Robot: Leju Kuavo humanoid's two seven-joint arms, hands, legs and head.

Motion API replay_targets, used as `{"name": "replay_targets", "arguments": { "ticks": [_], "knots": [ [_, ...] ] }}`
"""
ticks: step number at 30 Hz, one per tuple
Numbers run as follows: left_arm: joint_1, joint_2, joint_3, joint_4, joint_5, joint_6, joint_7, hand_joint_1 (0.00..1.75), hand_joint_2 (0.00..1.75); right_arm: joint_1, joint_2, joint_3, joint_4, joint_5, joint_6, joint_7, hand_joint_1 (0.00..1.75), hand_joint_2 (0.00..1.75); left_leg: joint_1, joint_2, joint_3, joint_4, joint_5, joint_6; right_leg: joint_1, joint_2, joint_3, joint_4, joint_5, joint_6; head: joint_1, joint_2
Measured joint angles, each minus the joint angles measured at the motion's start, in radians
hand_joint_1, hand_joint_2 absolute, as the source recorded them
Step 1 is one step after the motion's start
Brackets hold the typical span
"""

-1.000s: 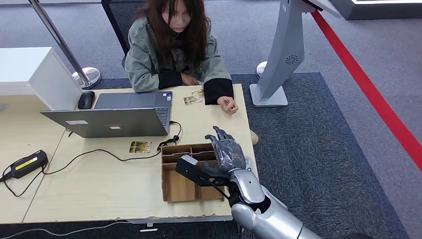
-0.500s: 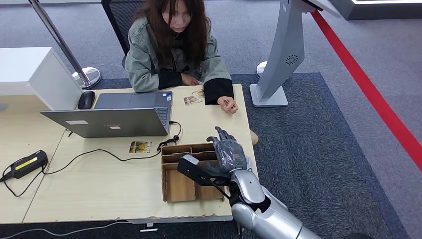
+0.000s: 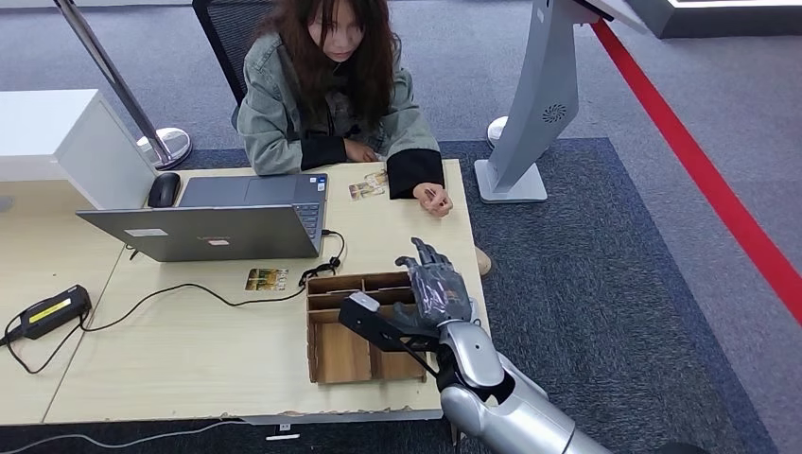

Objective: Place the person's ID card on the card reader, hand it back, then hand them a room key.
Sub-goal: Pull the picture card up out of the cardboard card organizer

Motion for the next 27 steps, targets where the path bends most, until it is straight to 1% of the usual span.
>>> {"name": "replay_targets", "arguments": {
  "ticks": [11, 27],
  "knots": [
    [0.0, -0.001, 0.0, 0.0, -0.005, 0.003, 0.0, 0.0, 1.75, 0.008, 0.0, -0.004, 0.003, 0.007, -0.019, 0.0, 0.59, 1.75, 0.0, 0.0, 0.0, 0.0, 0.0, 0.0, 0.0, 0.0, 0.0, 0.0, 0.0, 0.0, 0.0, 0.0],
    [0.0, -0.002, 0.0, 0.0, -0.02, 0.004, 0.0, 0.0, 1.75, 0.01, 0.001, -0.006, 0.043, 0.022, -0.046, -0.023, 0.64, 1.75, 0.0, 0.0, 0.0, 0.0, 0.0, 0.0, 0.0, 0.0, 0.0, 0.0, 0.0, 0.0, 0.0, 0.0]
  ]
}}
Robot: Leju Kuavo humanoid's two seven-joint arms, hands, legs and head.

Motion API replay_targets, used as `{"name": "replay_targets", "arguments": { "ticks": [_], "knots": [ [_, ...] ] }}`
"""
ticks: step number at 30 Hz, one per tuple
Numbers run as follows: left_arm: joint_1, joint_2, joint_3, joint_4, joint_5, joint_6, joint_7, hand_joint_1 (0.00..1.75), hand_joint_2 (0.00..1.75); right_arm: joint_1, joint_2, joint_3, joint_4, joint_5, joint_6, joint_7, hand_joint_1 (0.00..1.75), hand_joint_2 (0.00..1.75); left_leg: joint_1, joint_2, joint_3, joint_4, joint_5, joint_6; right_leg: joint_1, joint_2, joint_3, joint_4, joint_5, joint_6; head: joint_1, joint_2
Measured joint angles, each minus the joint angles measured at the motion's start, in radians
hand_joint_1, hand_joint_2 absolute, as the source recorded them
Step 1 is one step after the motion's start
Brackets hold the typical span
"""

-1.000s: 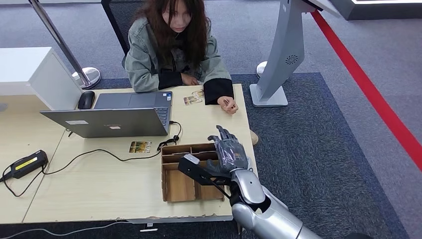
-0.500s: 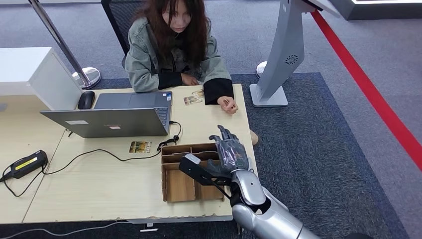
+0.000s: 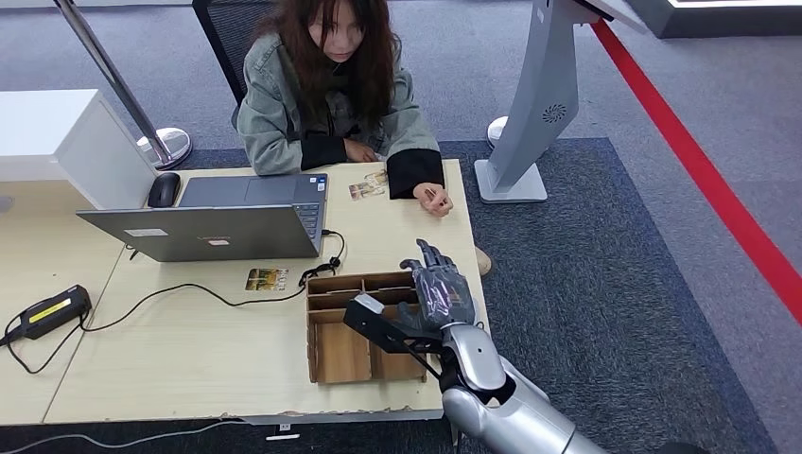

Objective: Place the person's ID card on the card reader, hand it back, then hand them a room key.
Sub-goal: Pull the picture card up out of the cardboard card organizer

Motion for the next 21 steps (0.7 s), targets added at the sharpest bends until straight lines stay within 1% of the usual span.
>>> {"name": "replay_targets", "arguments": {
  "ticks": [11, 18, 20, 21],
  "knots": [
    [-0.001, -0.002, 0.0, 0.0, -0.017, 0.001, 0.0, 0.0, 1.75, 0.0, 0.008, 0.0, 0.035, 0.014, -0.014, -0.004, 0.65, 1.75, 0.0, 0.0, 0.0, 0.0, 0.0, 0.0, 0.0, 0.0, 0.0, 0.0, 0.0, 0.0, 0.0, 0.0],
    [-0.002, -0.003, 0.0, 0.0, -0.019, 0.0, 0.0, 0.0, 1.75, 0.0, 0.011, -0.003, 0.048, 0.019, -0.023, -0.005, 0.75, 1.75, 0.0, 0.0, 0.0, 0.0, 0.0, 0.0, 0.0, 0.0, 0.0, 0.0, 0.0, 0.0, 0.0, 0.0],
    [-0.002, -0.004, 0.0, 0.0, -0.021, 0.0, 0.0, 0.0, 1.75, -0.001, 0.013, -0.006, 0.05, 0.019, -0.026, -0.006, 0.79, 1.75, 0.0, 0.0, 0.0, 0.0, 0.0, 0.0, 0.0, 0.0, 0.0, 0.0, 0.0, 0.0, 0.0, 0.0],
    [-0.002, -0.004, 0.0, 0.0, -0.022, 0.0, 0.0, 0.0, 1.75, -0.001, 0.014, -0.007, 0.052, 0.02, -0.027, -0.006, 0.84, 1.75, 0.0, 0.0, 0.0, 0.0, 0.0, 0.0, 0.0, 0.0, 0.0, 0.0, 0.0, 0.0, 0.0, 0.0]
  ]
}}
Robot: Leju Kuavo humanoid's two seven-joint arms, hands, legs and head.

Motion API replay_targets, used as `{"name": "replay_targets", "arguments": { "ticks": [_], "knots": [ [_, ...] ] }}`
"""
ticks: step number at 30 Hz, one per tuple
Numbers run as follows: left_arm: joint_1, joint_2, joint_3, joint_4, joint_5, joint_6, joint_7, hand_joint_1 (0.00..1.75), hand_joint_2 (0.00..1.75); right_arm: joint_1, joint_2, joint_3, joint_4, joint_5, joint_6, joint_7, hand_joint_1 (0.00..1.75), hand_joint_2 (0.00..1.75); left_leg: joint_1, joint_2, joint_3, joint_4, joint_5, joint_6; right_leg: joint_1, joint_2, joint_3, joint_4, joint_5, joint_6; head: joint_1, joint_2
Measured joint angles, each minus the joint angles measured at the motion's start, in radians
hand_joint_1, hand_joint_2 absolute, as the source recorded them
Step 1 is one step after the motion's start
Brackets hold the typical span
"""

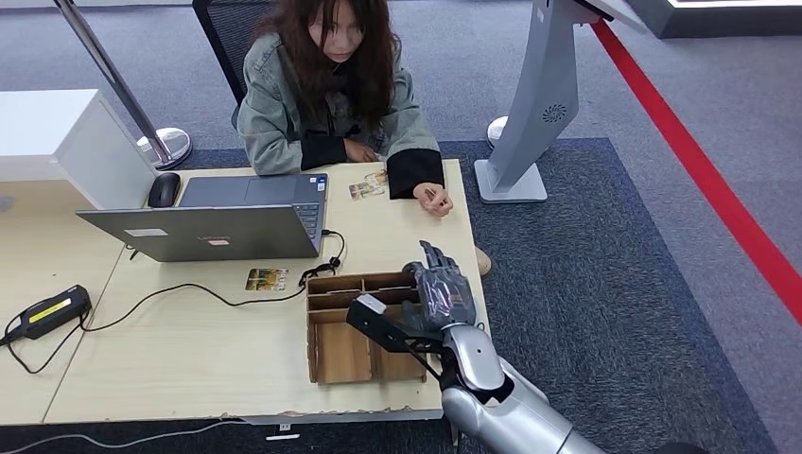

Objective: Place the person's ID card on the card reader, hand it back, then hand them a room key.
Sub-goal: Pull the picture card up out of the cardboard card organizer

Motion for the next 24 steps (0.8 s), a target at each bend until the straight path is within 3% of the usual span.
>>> {"name": "replay_targets", "arguments": {
  "ticks": [7, 24],
  "knots": [
    [-0.002, -0.001, 0.0, 0.0, -0.011, -0.001, 0.0, 0.0, 1.75, -0.01, 0.013, -0.008, 0.01, 0.001, -0.011, -0.015, 1.12, 1.75, 0.0, 0.0, 0.0, 0.0, 0.0, 0.0, 0.0, 0.0, 0.0, 0.0, 0.0, 0.0, 0.0, 0.0],
    [-0.006, -0.009, 0.0, 0.0, -0.025, -0.003, 0.0, 0.0, 1.75, -0.029, 0.037, -0.009, 0.036, -0.022, -0.038, -0.041, 1.21, 1.75, 0.0, 0.0, 0.0, 0.0, 0.0, 0.0, 0.0, 0.0, 0.0, 0.0, 0.0, 0.0, 0.0, 0.0]
  ]
}}
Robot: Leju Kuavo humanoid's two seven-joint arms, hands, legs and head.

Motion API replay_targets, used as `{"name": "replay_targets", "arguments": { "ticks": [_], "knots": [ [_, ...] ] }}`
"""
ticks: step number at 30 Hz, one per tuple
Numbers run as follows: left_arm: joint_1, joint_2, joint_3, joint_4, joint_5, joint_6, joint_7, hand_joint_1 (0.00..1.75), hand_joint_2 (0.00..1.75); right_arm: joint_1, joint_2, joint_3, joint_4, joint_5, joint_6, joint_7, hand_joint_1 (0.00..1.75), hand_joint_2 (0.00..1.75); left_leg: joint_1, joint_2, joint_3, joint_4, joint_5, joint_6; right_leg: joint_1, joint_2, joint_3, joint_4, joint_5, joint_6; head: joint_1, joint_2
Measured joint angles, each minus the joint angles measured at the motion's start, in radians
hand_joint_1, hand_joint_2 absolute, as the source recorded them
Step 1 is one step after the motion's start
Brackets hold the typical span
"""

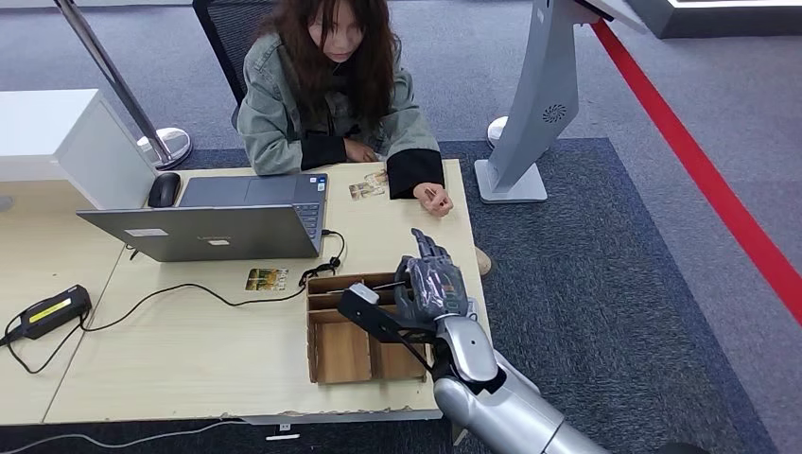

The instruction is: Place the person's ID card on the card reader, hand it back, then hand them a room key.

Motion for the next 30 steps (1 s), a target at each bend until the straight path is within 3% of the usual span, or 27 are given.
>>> {"name": "replay_targets", "arguments": {
  "ticks": [8, 19, 30],
  "knots": [
    [-0.001, -0.001, 0.0, 0.0, -0.003, -0.001, 0.0, 0.0, 1.75, -0.004, 0.004, -0.002, 0.017, -0.013, -0.008, -0.008, 1.38, 1.75, 0.0, 0.0, 0.0, 0.0, 0.0, 0.0, 0.0, 0.0, 0.0, 0.0, 0.0, 0.0, 0.0, 0.0],
    [0.0, -0.005, 0.0, -0.001, -0.002, -0.001, 0.0, 0.0, 1.75, -0.011, 0.011, -0.025, 0.021, -0.095, -0.015, -0.031, 1.4, 1.75, 0.0, 0.0, 0.0, 0.0, 0.0, 0.0, 0.0, 0.0, 0.0, 0.0, 0.0, 0.0, 0.0, 0.0],
    [0.007, 0.003, 0.002, 0.0, 0.022, 0.0, 0.0, 0.0, 1.75, -0.004, 0.003, -0.034, -0.189, -0.205, 0.02, -0.026, 1.37, 1.75, 0.0, 0.0, 0.0, 0.0, 0.0, 0.0, 0.0, 0.0, 0.0, 0.0, 0.0, 0.0, 0.0, 0.0]
  ]
}}
